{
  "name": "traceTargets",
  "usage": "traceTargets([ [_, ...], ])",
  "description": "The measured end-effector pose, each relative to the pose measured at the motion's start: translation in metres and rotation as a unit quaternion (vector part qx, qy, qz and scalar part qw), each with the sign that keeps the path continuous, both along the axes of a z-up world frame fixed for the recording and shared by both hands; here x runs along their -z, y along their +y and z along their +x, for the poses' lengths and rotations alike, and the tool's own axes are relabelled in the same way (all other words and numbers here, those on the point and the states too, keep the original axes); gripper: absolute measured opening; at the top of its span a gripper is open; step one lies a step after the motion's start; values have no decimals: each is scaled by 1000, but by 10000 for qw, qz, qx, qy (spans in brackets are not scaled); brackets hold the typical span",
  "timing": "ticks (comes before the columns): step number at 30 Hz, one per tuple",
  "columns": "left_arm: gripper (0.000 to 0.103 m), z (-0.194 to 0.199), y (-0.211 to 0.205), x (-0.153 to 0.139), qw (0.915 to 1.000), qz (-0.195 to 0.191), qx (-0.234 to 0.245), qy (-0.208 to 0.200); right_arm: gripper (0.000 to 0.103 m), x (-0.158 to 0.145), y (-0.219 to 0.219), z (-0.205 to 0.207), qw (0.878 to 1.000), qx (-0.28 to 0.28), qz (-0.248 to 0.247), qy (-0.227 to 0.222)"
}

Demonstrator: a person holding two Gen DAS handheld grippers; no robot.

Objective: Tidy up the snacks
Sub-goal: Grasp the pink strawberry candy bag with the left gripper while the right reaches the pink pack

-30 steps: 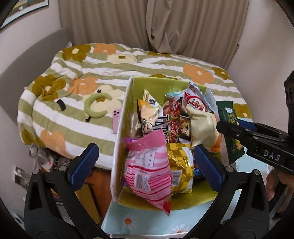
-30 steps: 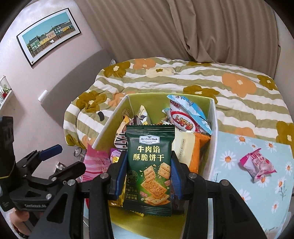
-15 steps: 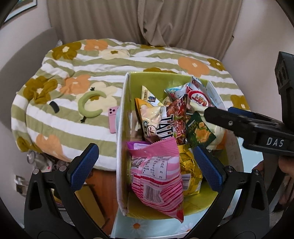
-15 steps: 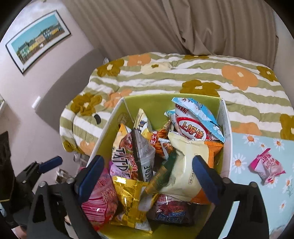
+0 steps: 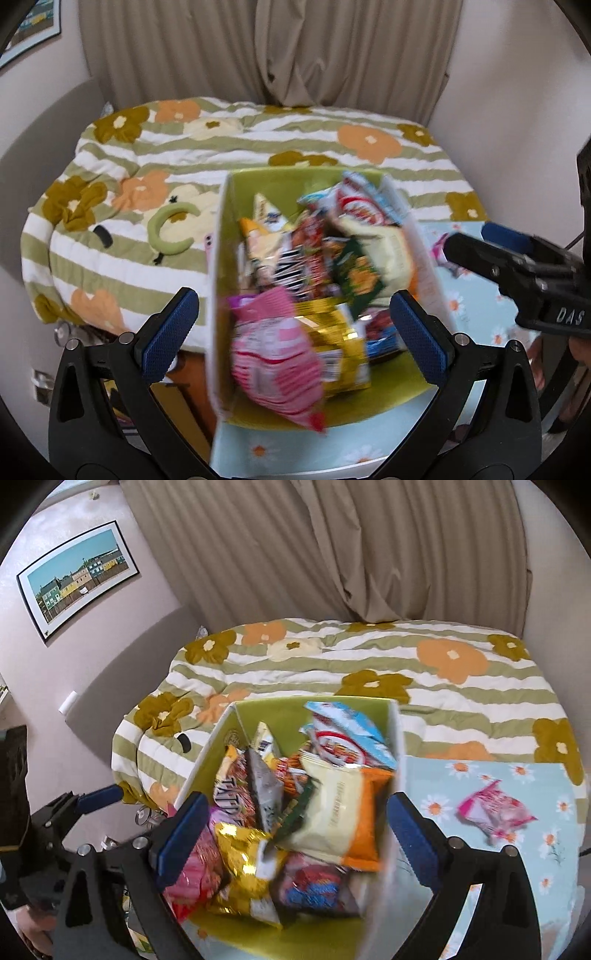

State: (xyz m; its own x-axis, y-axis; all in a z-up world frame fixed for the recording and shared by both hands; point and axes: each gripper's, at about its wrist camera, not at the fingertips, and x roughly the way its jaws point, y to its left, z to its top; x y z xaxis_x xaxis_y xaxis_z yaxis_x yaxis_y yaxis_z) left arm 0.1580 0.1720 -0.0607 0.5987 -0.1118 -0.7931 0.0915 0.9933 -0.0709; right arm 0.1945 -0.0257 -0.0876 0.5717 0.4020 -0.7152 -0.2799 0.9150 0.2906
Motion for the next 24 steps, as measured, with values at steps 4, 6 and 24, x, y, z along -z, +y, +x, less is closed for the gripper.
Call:
traceTargets([
  [4,102,-5,-36,-11,9996,5,239,-123,96,-13,-40,-23,9995,283,-98,-58],
  [6,102,-7,-55,-14,9992,-26,365,-170,96,-15,-60,-35,9989,435,-149,-61],
  [24,102,20,-277,32,9846,92,1730,238,96,5,-267,-136,9707,2216,-891,276],
])
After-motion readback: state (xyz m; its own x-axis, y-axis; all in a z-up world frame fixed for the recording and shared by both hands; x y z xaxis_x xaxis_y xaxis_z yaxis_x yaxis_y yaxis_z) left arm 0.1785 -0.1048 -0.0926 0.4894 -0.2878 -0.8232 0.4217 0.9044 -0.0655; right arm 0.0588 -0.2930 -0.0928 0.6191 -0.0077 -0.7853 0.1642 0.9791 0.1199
